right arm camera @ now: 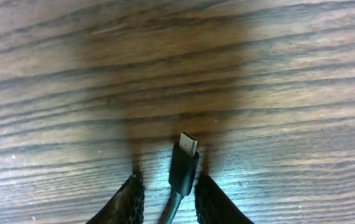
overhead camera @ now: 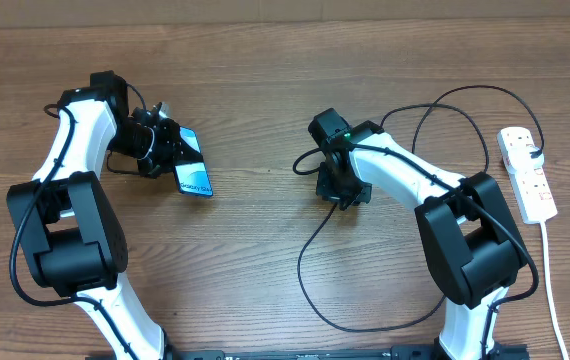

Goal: Plug charger to phone and switch on socket
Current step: 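Close the right gripper on the USB plug and lift it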

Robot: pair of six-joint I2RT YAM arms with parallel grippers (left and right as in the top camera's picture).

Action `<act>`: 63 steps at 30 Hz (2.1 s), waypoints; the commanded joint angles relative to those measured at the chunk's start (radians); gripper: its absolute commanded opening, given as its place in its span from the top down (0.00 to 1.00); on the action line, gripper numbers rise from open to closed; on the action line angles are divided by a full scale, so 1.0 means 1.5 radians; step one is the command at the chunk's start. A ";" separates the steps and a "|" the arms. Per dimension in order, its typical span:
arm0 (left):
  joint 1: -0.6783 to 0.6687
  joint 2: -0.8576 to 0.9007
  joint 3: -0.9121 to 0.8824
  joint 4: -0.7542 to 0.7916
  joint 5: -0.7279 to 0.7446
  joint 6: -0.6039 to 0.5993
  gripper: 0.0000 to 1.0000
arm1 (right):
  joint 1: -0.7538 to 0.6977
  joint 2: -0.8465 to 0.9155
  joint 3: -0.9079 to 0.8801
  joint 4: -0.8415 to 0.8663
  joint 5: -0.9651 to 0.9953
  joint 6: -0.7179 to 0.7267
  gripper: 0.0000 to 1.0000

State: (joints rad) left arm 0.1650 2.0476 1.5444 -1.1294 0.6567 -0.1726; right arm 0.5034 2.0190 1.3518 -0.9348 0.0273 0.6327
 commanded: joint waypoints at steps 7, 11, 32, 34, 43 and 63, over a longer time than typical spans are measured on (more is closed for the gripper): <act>-0.001 -0.016 0.007 0.000 0.008 0.006 0.96 | -0.006 0.003 -0.007 -0.004 0.044 0.066 0.76; -0.001 -0.016 0.007 0.001 0.008 0.006 0.96 | -0.006 0.003 -0.007 0.002 0.044 0.070 0.76; -0.001 -0.016 0.007 0.001 0.008 0.006 0.96 | -0.006 0.003 -0.007 -0.007 0.038 0.069 0.91; -0.001 -0.016 0.007 0.001 0.008 0.006 0.96 | -0.006 0.003 -0.007 -0.007 0.038 0.070 0.91; -0.001 -0.016 0.007 0.000 0.008 0.005 0.96 | -0.006 0.003 -0.007 -0.013 0.038 0.070 0.75; -0.001 -0.016 0.007 0.001 0.008 0.005 0.96 | -0.006 0.003 -0.007 -0.021 0.012 0.070 0.77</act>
State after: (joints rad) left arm 0.1650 2.0476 1.5444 -1.1290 0.6529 -0.1726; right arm 0.4980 2.0190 1.3518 -0.9665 0.0486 0.7357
